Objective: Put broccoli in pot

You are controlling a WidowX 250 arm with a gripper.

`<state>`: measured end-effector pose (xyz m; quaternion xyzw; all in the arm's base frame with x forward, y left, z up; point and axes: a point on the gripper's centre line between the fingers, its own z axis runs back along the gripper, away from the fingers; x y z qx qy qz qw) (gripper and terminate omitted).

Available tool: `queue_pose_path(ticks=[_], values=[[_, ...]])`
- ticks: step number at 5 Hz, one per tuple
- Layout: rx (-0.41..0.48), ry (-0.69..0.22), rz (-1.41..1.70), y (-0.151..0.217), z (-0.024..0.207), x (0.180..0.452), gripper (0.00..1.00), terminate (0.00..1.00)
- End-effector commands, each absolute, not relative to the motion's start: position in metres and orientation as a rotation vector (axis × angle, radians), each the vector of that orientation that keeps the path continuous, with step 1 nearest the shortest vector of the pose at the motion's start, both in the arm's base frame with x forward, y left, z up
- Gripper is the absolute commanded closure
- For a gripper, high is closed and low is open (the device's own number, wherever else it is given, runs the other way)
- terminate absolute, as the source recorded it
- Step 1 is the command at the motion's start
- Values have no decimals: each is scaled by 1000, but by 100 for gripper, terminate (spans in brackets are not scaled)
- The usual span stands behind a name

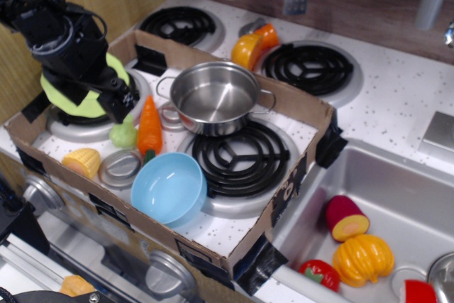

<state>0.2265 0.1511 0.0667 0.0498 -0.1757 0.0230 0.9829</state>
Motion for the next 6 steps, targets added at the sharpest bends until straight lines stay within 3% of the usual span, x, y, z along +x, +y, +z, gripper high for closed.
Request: queue_pose_path(ticks=[1, 2, 3, 6], values=[[96, -383, 30, 157, 65, 242, 0, 0], [70, -359, 80, 153, 58, 234, 0, 0], [-9, -281, 102, 158, 58, 228, 0, 0], [-56, -278, 72, 161, 47, 231, 0, 0]])
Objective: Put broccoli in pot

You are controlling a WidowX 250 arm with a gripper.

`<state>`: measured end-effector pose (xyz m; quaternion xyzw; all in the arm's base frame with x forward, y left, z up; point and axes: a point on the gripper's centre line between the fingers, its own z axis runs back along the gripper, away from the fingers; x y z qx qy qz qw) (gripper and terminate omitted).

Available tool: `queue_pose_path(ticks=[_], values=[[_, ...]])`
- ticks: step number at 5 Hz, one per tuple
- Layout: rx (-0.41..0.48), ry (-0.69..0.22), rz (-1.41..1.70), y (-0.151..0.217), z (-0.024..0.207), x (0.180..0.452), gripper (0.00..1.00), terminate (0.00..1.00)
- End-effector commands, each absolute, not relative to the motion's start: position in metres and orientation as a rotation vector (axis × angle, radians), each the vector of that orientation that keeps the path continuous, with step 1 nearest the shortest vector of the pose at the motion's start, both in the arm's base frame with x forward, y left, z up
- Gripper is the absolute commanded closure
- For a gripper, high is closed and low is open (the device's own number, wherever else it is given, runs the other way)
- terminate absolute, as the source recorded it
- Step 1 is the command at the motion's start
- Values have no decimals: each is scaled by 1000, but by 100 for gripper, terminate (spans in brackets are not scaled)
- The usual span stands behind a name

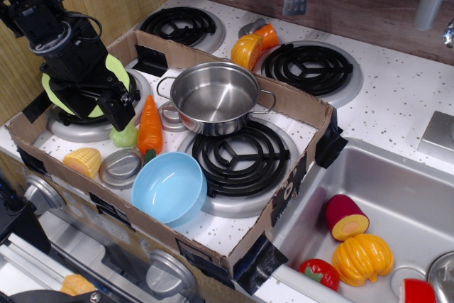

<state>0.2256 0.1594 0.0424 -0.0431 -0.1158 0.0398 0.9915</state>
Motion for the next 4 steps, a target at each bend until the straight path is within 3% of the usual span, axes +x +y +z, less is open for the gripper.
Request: queue_pose_path(ticks=[1, 3, 4], values=[[-72, -284, 70, 157, 39, 234, 0, 0], [-66, -313, 44, 155, 29, 239, 0, 0], [-39, -317, 34, 154, 30, 240, 100, 0]])
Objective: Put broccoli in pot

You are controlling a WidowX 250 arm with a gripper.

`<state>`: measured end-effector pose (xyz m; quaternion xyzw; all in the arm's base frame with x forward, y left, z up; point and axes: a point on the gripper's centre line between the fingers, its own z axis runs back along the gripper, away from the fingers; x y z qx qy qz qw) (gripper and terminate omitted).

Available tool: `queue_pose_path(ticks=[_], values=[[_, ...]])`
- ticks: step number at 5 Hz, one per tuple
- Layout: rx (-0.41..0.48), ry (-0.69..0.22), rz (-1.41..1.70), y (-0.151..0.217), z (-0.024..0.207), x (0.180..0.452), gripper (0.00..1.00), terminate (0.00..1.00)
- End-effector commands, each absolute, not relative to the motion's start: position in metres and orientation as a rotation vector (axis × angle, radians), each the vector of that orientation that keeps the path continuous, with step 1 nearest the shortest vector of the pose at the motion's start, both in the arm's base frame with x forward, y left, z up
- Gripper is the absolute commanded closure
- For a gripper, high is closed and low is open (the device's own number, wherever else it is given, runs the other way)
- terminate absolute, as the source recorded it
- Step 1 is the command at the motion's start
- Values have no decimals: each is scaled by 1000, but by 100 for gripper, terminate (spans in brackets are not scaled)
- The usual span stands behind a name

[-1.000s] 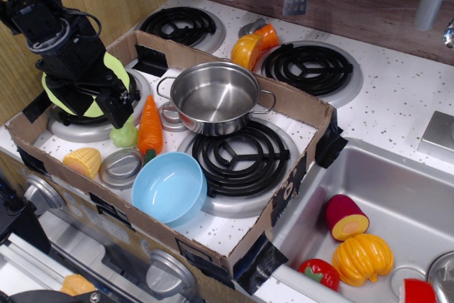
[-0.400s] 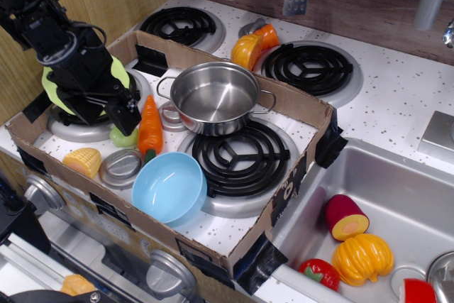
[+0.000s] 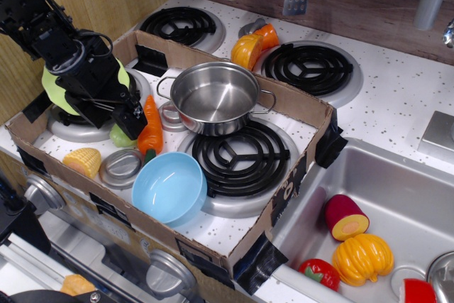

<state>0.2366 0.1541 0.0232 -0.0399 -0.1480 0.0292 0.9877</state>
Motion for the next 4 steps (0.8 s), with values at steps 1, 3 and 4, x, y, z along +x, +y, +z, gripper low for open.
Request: queue_pose_path(ticks=[1, 3, 4], values=[[12, -325, 56, 153, 34, 238, 100, 0], [48, -298, 66, 153, 45, 232, 100, 0], [105, -308, 64, 154, 68, 232, 100, 0]])
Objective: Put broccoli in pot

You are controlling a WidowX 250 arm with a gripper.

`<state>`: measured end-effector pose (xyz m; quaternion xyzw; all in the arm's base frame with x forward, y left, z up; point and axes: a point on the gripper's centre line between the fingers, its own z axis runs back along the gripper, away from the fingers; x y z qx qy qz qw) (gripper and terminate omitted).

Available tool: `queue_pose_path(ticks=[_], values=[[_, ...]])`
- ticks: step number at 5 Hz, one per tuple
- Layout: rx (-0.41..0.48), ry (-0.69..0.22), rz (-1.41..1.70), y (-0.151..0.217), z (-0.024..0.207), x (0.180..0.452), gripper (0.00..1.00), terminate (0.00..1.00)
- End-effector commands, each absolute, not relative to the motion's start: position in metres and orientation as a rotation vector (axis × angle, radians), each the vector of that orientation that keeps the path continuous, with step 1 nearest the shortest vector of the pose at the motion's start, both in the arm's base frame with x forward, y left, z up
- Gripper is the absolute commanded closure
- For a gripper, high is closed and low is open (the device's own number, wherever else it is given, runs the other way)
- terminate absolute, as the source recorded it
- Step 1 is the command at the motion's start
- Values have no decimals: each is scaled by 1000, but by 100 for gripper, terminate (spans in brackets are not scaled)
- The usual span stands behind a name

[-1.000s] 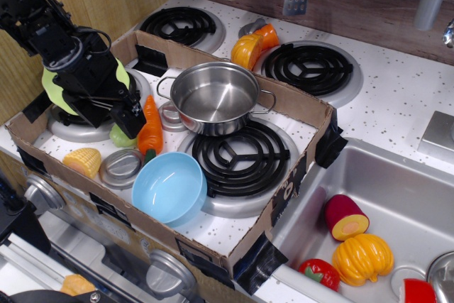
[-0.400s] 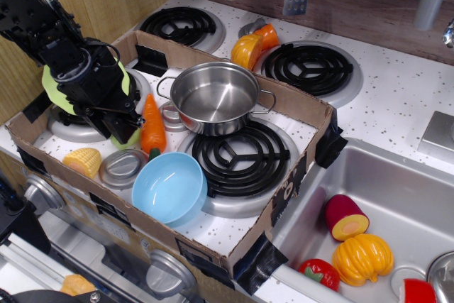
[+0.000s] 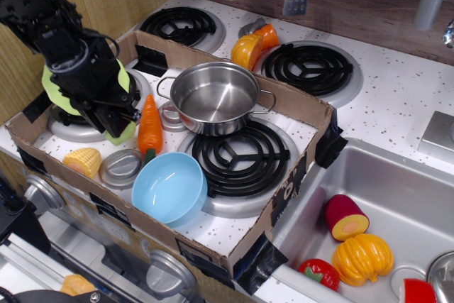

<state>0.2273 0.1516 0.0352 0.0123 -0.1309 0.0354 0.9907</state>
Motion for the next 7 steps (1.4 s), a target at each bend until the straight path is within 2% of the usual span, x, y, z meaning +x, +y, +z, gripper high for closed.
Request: queue_pose_path(ticks=[1, 2, 3, 4, 5, 6, 7], values=[[150, -338, 103, 147, 103, 240, 100, 0], [132, -424, 123, 124, 123, 252, 100, 0], [124, -444, 164, 99, 127, 265, 100, 0], [77, -467, 154, 83, 123, 280, 100, 0], [-3, -525, 112, 70, 109, 304, 100, 0], [-31, -540, 53, 66, 101, 324, 100, 0], [-17, -497, 4, 65, 96, 334, 0, 0]])
